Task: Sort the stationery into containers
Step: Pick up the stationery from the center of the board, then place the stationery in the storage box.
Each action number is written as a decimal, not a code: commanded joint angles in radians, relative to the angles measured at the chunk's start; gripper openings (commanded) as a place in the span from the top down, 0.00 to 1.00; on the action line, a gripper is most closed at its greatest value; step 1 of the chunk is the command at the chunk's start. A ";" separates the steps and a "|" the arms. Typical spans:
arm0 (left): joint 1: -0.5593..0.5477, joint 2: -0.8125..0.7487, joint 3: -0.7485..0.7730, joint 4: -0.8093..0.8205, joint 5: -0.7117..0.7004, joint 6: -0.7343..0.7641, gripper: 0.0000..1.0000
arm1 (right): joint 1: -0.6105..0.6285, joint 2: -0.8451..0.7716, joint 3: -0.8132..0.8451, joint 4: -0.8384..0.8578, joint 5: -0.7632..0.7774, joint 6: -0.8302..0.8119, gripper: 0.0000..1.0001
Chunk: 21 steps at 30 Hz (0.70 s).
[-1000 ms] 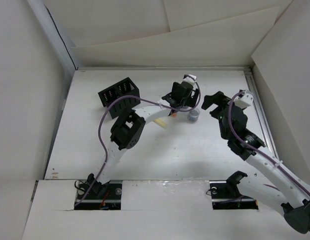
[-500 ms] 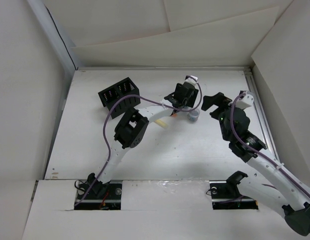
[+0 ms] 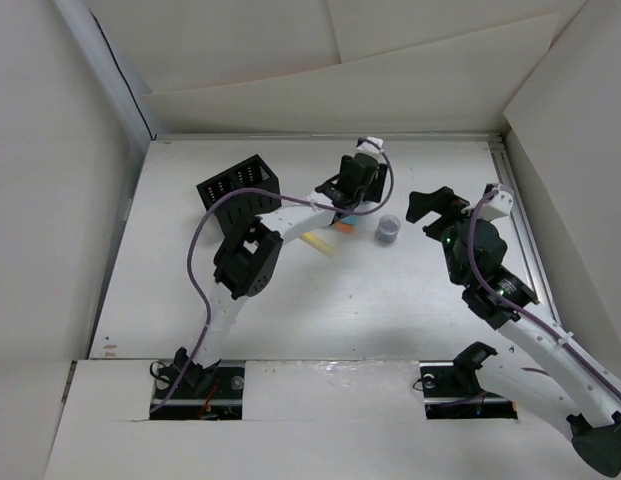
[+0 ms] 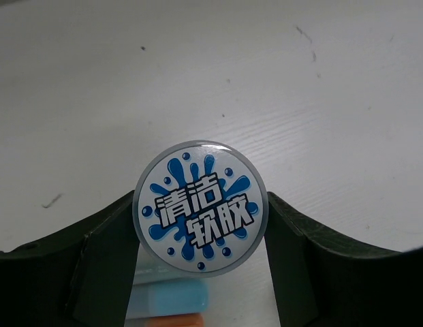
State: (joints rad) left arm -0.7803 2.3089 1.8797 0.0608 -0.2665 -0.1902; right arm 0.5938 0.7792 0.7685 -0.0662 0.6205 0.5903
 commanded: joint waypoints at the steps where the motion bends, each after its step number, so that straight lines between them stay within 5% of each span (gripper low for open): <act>1: 0.059 -0.203 -0.019 0.111 -0.019 -0.058 0.66 | -0.006 -0.011 0.002 0.051 -0.011 -0.014 0.00; 14: 0.278 -0.592 -0.349 0.136 -0.123 -0.241 0.65 | -0.006 0.009 -0.008 0.051 -0.054 -0.014 0.00; 21: 0.322 -0.661 -0.478 0.109 -0.269 -0.282 0.65 | -0.006 0.019 0.002 0.051 -0.076 -0.023 0.00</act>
State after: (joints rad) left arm -0.4450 1.6909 1.4242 0.1238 -0.4522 -0.4267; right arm 0.5903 0.8051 0.7574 -0.0589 0.5674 0.5869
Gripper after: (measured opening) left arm 0.603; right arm 0.998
